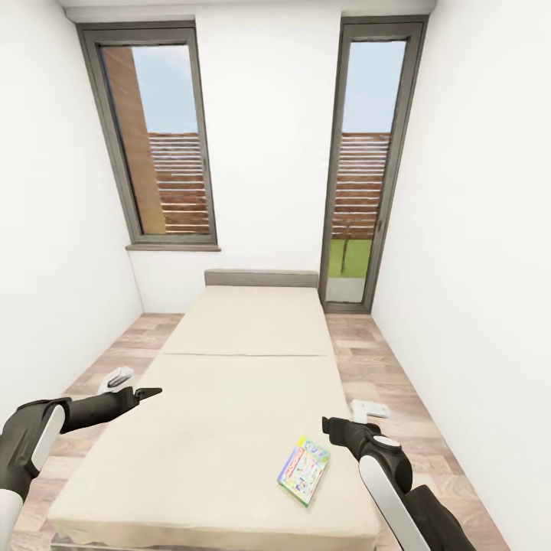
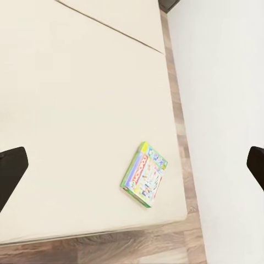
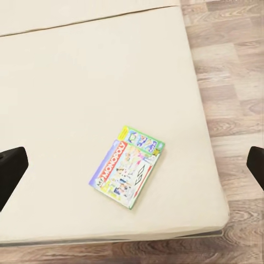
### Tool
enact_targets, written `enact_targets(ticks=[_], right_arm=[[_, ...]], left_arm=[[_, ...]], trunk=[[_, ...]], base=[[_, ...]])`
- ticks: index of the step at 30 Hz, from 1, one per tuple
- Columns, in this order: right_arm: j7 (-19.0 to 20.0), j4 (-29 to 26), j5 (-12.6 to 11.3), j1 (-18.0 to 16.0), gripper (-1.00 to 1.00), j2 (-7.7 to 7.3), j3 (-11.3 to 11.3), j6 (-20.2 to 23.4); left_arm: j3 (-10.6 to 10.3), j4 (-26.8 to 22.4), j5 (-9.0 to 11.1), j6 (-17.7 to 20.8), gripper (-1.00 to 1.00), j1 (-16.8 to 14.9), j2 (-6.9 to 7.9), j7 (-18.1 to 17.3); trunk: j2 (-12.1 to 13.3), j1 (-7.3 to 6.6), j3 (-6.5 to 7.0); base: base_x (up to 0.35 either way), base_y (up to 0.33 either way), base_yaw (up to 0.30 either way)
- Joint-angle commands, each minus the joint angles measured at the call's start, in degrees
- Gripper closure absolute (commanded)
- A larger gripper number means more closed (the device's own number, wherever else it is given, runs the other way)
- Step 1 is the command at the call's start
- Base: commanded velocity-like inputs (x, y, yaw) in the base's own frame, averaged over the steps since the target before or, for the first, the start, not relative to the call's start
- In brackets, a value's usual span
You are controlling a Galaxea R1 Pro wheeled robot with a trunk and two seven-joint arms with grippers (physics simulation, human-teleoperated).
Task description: Put all the toys in the child's room - the three board games (two on the bed and one on the table), the two jigsaw puzzles on the table, and the tennis ball on the table - inside the toy box on the table in the child's room.
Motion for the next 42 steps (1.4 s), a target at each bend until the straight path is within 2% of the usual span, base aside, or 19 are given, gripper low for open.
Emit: enact_targets(ticks=[1,15,26,32,37,42], right_arm=[[-0.58,-0.06,-0.52,-0.07,-1.0,-0.06,0.15,0.03],[-0.55,-0.11,-0.58,-0.07,-1.0,-0.07,0.29,-1.09],[-0.55,0.47,-0.68,-0.27,-1.0,0.06,0.09,-0.88],[-0.53,1.22,-1.03,-1.75,-1.0,0.17,0.03,-0.59],[-0.48,3.78,-1.43,-3.74,-1.0,1.0,-0.07,-0.39],[-0.47,9.53,-1.49,-7.48,-1.0,3.5,-0.08,-0.32]], left_arm=[[0.1,-0.01,-0.01,0.27,-1.0,-0.05,-0.01,-0.2],[0.13,-0.01,0.01,0.26,-1.0,-0.05,0.0,-0.34],[0.15,-0.15,0.01,0.08,-1.0,-0.05,0.01,-0.58],[0.26,-0.18,0.07,0.12,-1.0,-0.05,0.06,-1.38],[0.29,-0.18,0.09,0.16,-1.0,-0.05,0.07,-4.23],[0.24,-0.19,0.06,0.17,-1.0,-0.05,0.13,-8.72]], trunk=[[-0.1,0.04,-0.09],[-0.1,0.04,-0.19],[-0.1,0.04,-1.07],[-0.1,0.04,-1.63],[-0.1,0.04,-2.1],[-0.1,0.04,-2.57]], base=[[0.08,-0.164,0.0],[0.03,-0.05,0.0],[0.026,-0.002,0.0],[0.003,0.0,0.0],[0.0,0.0,0.0],[0.0,0.0,0.0]])
